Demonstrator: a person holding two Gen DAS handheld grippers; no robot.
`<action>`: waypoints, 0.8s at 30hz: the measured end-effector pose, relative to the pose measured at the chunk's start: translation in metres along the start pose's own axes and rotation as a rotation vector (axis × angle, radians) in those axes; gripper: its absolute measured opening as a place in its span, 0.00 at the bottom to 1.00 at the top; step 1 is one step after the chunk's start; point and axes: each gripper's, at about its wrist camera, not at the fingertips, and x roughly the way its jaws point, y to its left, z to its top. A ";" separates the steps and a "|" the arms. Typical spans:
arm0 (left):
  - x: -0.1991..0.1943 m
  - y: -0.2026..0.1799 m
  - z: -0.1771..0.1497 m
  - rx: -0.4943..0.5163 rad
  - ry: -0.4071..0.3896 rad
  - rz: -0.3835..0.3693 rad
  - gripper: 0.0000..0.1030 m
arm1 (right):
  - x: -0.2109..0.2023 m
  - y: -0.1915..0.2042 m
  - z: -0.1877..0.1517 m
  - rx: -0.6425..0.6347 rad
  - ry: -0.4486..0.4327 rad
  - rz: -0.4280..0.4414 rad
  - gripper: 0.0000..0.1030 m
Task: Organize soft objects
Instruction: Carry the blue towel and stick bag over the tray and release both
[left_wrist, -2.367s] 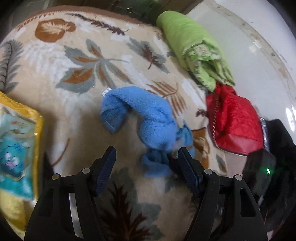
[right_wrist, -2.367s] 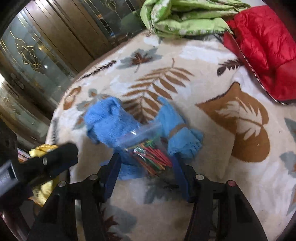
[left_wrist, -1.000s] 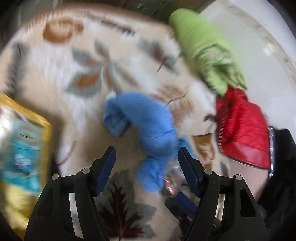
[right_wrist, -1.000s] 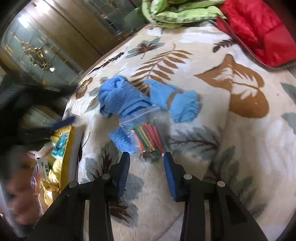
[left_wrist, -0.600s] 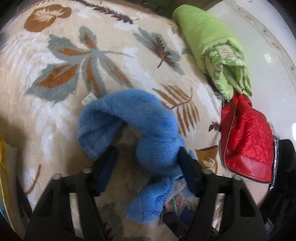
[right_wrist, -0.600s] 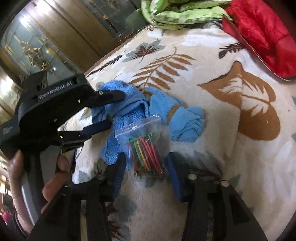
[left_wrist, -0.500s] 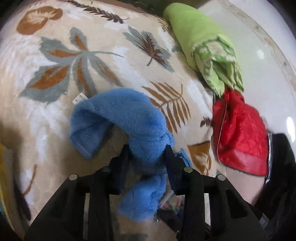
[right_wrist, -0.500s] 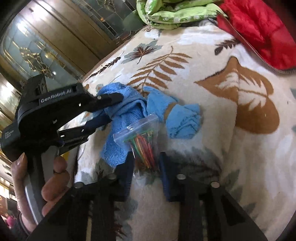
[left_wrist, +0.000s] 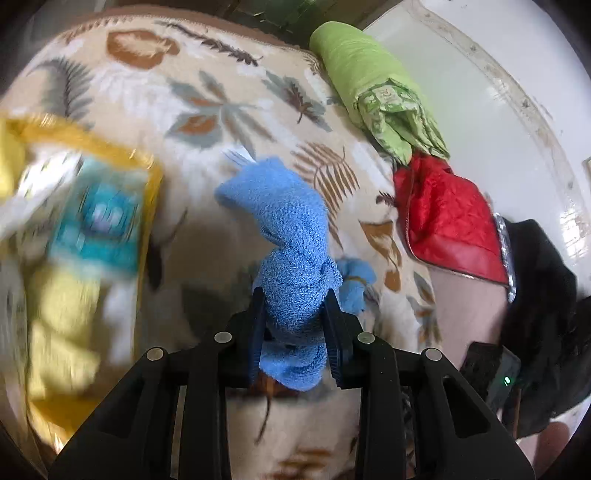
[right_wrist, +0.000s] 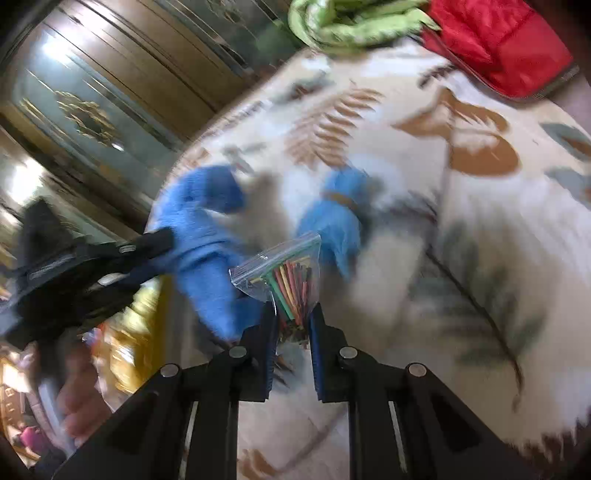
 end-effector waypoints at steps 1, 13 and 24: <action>-0.004 0.001 -0.006 0.002 0.000 -0.016 0.28 | -0.003 0.000 -0.002 0.007 0.003 0.007 0.14; -0.050 0.012 -0.044 0.023 -0.044 -0.082 0.28 | 0.003 0.031 -0.042 -0.072 0.085 -0.027 0.15; -0.108 0.011 -0.053 0.042 -0.135 -0.137 0.28 | -0.021 0.074 -0.035 -0.141 0.010 0.005 0.15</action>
